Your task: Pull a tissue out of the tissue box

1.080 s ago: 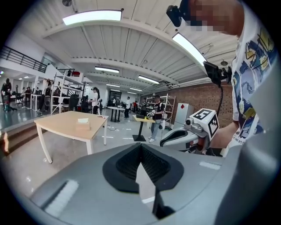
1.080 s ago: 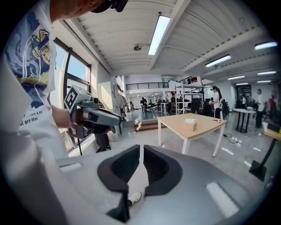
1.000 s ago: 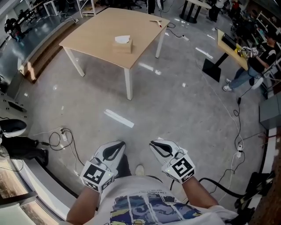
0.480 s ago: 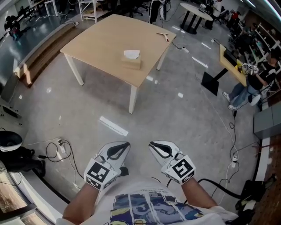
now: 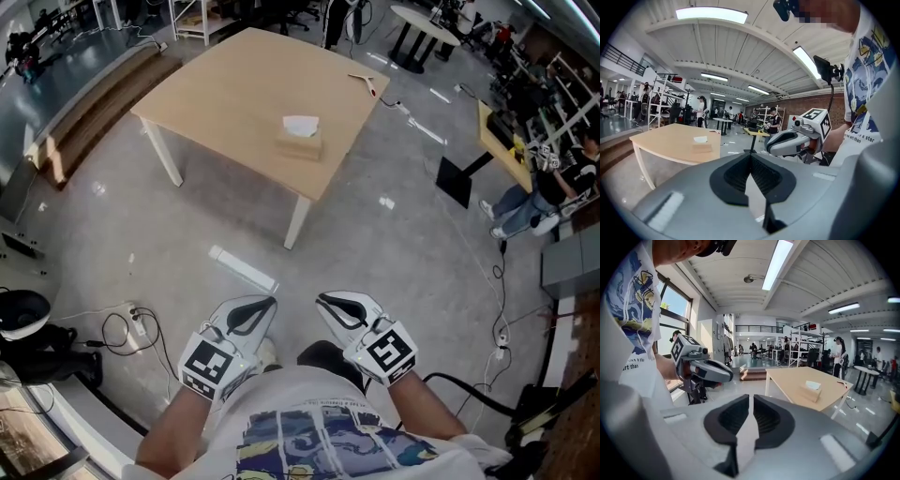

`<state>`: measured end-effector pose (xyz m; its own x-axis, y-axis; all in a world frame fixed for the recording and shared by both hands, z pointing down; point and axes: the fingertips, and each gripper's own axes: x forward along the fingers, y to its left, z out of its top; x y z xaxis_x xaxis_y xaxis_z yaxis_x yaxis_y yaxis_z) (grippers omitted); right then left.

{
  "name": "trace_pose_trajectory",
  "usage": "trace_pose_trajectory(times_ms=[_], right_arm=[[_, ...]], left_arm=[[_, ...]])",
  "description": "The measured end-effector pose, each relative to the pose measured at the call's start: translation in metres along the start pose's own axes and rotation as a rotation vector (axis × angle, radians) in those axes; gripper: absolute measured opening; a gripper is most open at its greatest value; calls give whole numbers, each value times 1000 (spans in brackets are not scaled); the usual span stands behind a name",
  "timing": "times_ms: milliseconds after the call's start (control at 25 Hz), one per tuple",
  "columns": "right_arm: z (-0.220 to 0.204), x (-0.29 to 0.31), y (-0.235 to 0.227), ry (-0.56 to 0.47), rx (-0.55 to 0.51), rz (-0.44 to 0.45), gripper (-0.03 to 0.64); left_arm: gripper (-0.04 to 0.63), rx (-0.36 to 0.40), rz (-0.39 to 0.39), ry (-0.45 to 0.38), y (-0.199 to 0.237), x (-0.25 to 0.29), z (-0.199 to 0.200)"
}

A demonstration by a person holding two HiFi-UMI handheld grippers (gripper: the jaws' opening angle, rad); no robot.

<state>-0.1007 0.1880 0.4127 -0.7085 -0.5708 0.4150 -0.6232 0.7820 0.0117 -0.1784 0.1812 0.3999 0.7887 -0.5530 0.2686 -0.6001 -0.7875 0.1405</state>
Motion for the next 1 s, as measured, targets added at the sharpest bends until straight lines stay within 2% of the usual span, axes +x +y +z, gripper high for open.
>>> trace_pose_trajectory(times_ms=[400,640,1000], right_arm=[[1,27,-69,-9,27,-4,20],[7,45,-135,-12,28,31,18],[10,62,-236,-8,9,95,19]], left_arm=[[3,1,-15,4,38,57,12],[4,-68,13,-5,76,115,36],[46,-69,46,2,117,214,61]])
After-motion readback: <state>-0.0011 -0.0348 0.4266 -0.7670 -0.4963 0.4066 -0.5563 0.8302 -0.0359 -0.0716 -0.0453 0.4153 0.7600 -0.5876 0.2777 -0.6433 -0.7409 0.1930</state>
